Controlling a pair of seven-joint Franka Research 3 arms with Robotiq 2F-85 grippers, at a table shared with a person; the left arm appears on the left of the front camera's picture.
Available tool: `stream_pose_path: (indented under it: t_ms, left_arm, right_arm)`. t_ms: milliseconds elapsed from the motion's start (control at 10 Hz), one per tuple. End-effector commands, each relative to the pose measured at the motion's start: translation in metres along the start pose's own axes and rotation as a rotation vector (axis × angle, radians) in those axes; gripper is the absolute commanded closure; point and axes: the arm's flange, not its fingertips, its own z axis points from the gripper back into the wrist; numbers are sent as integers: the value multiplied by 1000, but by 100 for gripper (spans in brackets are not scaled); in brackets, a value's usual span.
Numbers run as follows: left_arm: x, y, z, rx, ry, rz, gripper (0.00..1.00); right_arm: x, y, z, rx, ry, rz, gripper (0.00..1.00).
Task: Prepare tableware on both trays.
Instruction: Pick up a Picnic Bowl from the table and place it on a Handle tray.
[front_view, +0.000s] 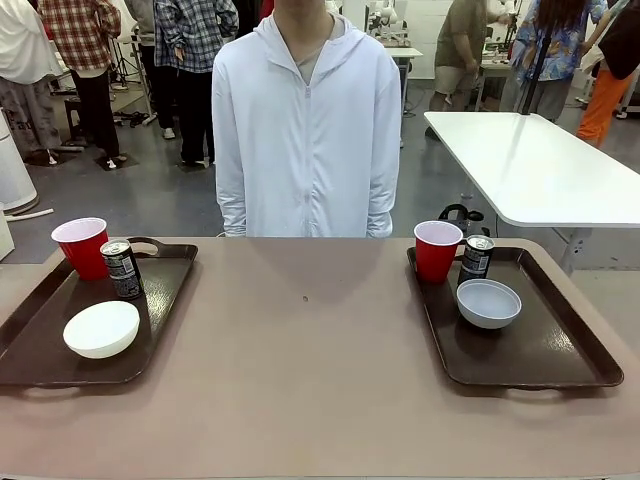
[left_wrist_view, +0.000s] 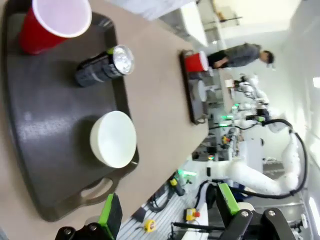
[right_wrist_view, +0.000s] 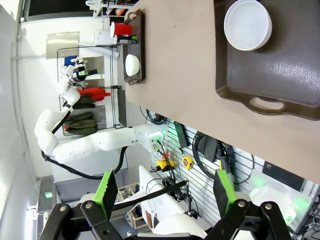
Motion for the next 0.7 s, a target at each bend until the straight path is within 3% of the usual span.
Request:
stream_pose_path:
  t_ms: [0, 600]
  left_arm:
    - [-7, -8, -14, 72, 13, 58, 0]
    - [0, -4, -2, 41, 3, 19, 0]
  right_arm:
    - [1, 1, 1, 23, -5, 19, 0]
    - [1, 1, 1, 23, -5, 19, 0]
